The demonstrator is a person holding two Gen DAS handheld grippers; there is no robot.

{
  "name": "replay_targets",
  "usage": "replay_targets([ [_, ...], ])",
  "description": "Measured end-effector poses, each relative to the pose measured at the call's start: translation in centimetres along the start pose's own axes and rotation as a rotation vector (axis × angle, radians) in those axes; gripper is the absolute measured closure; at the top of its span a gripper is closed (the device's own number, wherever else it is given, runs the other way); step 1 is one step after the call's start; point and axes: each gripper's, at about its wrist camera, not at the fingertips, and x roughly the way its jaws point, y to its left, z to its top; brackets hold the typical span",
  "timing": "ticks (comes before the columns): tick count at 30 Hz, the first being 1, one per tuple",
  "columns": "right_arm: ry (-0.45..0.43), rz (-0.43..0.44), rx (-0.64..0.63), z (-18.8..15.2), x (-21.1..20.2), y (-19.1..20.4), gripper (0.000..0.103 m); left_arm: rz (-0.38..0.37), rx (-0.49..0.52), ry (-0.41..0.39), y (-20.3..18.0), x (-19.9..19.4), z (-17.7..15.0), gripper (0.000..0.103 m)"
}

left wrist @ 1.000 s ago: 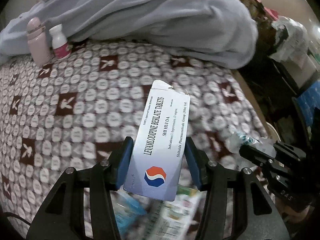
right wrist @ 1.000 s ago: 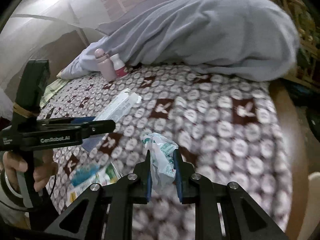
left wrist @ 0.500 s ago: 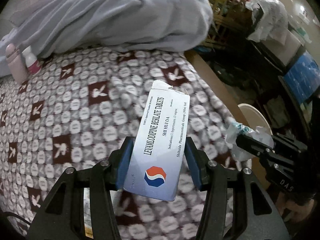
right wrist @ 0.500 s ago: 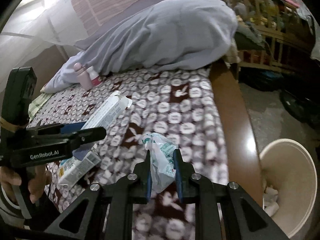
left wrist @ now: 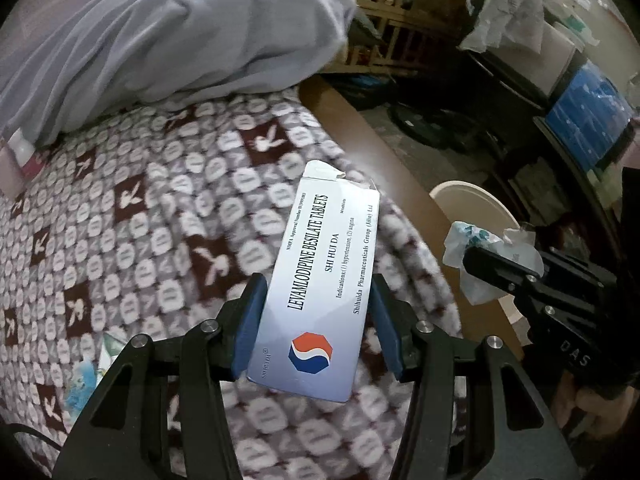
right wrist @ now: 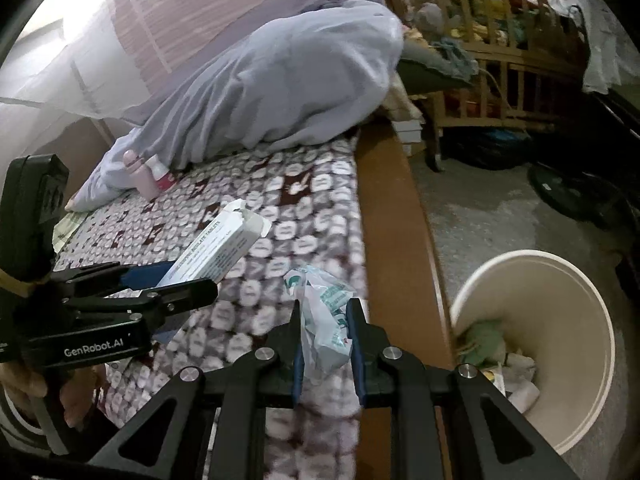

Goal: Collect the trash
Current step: 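Carry the medicine box and tissue over the cream bucket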

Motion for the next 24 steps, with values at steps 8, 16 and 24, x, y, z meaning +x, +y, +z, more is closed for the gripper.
replay_targets([
  [8,-0.009,-0.027,0.033,-0.5,-1.0,-2.3,0.085,-0.025,0.028,0.011,-2.3,0.5,0.4,0.053],
  [16,-0.014,-0.066,0.068,-1.1,-2.4,-4.8,0.085,-0.073,0.053,0.014,-4.9,1.0,0.9,0.053],
  [24,-0.014,-0.116,0.097,-1.8,-3.5,-7.3,0.085,-0.102,0.085,0.035,-7.7,2.2,1.3,0.053],
])
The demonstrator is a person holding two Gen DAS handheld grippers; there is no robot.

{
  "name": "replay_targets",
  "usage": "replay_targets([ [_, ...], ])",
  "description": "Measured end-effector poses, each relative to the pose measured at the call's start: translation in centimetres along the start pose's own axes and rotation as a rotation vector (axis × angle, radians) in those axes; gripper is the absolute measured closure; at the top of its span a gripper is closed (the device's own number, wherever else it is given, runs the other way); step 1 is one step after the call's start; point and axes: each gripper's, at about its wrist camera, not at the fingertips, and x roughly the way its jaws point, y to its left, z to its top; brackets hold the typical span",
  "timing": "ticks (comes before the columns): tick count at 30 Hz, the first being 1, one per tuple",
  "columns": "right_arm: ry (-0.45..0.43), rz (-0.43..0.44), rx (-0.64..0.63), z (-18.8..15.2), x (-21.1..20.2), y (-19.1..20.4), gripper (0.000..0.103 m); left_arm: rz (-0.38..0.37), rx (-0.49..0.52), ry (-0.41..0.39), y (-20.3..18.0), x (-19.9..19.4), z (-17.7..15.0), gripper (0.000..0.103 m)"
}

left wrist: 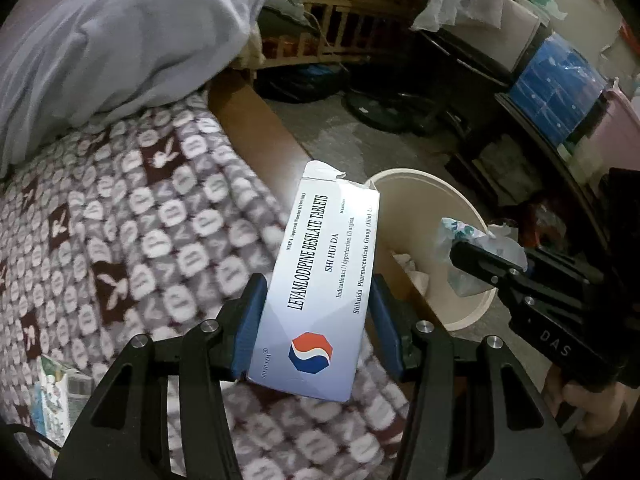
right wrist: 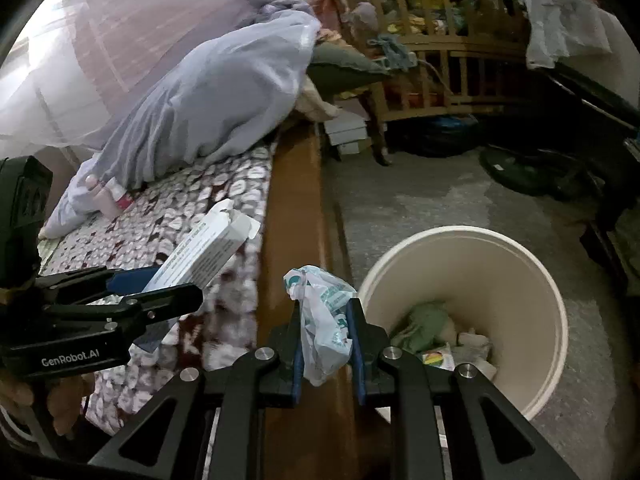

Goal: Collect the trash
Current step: 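Carry the medicine box and tissue over the cream bucket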

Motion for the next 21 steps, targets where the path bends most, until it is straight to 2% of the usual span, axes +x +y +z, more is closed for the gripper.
replay_targets([
  [15,0.015,-0.064,0.057,-1.1,-0.6,-4.0,0.085,-0.054,0.041,0.038,-3.8,2.6,1.6,0.053],
  [21,0.024,-0.086,0.082,-1.5,-0.4,-5.4,0.085,-0.095,0.029,0.064,-4.7,4.1,2.5,0.053],
])
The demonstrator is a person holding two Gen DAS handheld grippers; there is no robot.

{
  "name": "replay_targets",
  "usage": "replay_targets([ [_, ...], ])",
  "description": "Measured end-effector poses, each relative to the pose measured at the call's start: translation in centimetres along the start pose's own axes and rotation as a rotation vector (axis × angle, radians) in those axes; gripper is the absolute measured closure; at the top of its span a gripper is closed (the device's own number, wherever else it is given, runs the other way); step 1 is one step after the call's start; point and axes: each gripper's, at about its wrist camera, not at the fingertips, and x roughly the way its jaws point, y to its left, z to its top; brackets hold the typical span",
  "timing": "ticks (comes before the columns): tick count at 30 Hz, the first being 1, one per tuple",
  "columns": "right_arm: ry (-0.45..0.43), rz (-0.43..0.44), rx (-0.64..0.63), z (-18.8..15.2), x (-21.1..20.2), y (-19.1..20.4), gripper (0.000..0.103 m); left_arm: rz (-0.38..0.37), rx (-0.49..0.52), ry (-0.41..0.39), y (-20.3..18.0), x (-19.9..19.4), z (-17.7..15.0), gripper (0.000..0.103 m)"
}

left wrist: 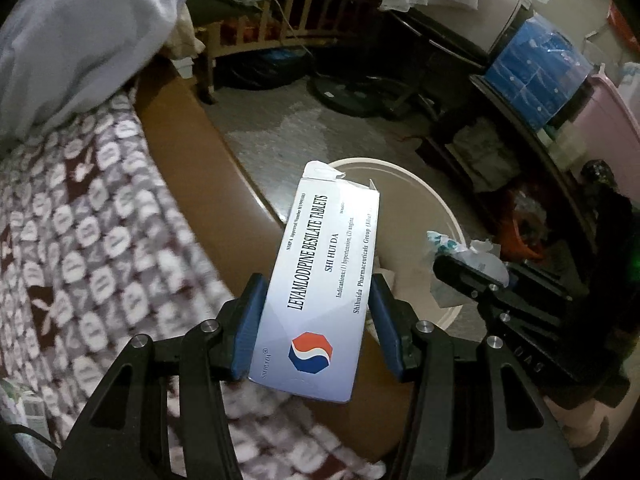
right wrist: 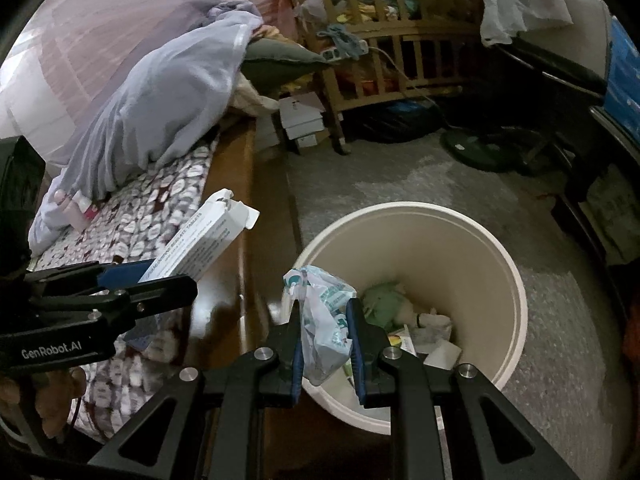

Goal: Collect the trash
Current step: 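Carry the medicine box and tissue over the cream bucket, then open both tools to drop the box and tissue into the bucket, then move both tools back to the trash on the blanket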

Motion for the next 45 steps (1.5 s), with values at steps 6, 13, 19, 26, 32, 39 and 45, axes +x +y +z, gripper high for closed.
replay_targets([
  [6,0.013,-0.014,0.036,-0.2,0.5,-1.8,0.085,-0.024,0.000,0.018,-0.9,1.2,0.8,0.053],
  [13,0.021,-0.028,0.065,-0.5,0.9,-3.4,0.085,-0.064,-0.001,0.034,-2.1,2.6,1.4,0.053],
  [19,0.028,-0.043,0.083,-0.6,1.2,-4.4,0.085,-0.104,-0.024,0.040,-2.5,3.1,1.9,0.053],
  [26,0.028,-0.062,0.103,-0.6,1.2,-5.1,0.085,-0.132,-0.059,0.033,-2.4,3.4,2.2,0.053],
  [32,0.029,-0.088,0.128,-0.7,1.2,-5.7,0.079,-0.164,-0.064,0.019,-2.4,3.0,2.3,0.050],
  [39,0.040,-0.090,0.151,-0.8,1.5,-5.8,0.067,-0.135,-0.057,0.008,-2.0,2.2,2.1,0.046],
  [45,0.046,-0.077,0.170,-0.9,1.6,-5.6,0.063,-0.053,-0.044,-0.018,-0.7,1.0,1.3,0.046],
])
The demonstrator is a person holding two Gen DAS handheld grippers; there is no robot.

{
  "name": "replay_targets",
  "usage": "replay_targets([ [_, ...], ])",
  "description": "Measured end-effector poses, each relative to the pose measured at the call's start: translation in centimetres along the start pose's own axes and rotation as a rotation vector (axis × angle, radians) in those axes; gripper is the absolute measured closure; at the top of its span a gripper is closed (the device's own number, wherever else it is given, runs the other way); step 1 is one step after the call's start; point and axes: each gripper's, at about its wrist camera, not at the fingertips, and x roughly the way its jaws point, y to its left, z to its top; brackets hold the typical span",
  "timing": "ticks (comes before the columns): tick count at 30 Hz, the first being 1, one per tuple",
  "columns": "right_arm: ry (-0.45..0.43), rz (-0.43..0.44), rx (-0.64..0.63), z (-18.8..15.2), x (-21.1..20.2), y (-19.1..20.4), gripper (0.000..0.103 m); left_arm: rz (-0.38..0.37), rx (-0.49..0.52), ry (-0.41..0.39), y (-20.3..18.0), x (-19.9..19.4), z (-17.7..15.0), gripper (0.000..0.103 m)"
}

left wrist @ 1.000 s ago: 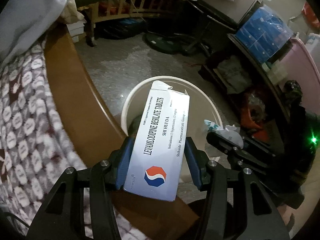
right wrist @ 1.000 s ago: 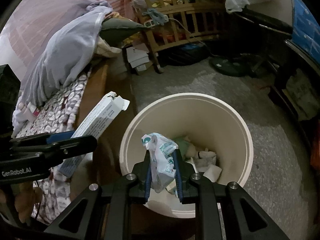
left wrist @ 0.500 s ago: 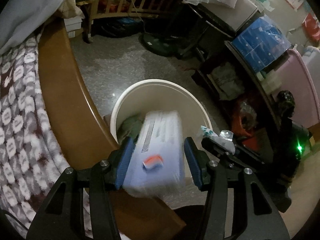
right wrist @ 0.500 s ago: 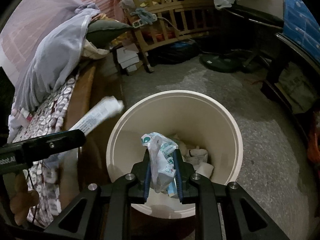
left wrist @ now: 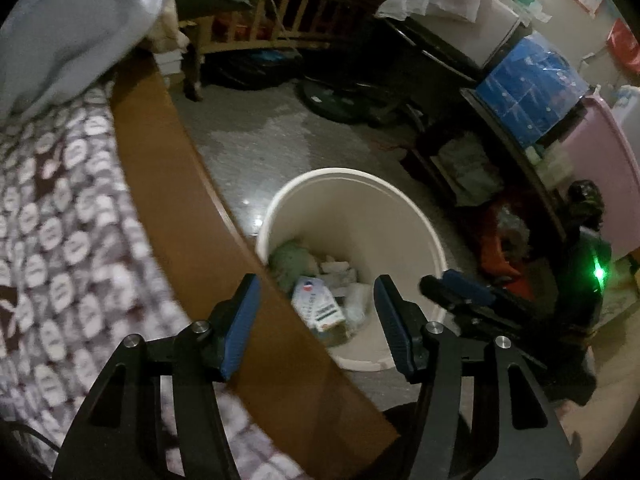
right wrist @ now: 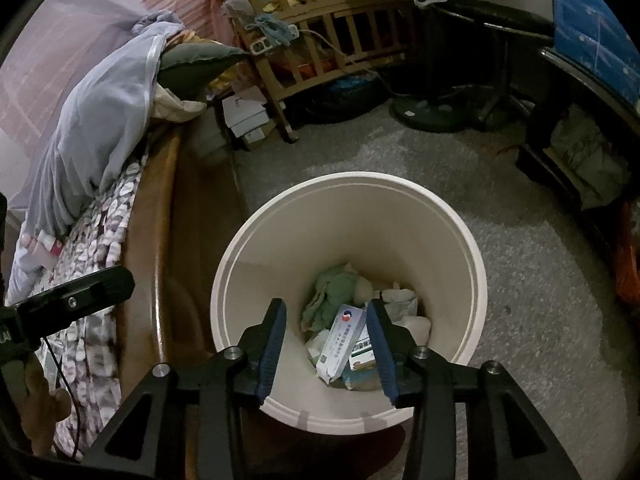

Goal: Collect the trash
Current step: 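Move both tools back to the trash on the blanket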

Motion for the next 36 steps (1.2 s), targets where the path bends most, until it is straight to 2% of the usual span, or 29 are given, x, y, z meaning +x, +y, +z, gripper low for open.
replay_targets([
  [9,0.008,0.039,-0.050,-0.3,-0.4,3.2,0.063,0.166,0.003,0.002,2.9,-2.3,-2.2,0.046],
  [13,0.007,0.051,-0.075,-0.3,-0.6,4.8,0.063,0.213,-0.004,-0.003,4.5,-3.5,-3.1,0.046],
  [25,0.003,0.130,-0.182,-1.0,-1.7,11.6,0.062,0.296,-0.050,0.001,9.1,-7.9,-7.0,0.045],
  [36,0.048,0.257,-0.332,-2.8,-1.2,20.3,0.061,0.369,-0.189,-0.010,16.6,-14.5,-12.0,0.045],
])
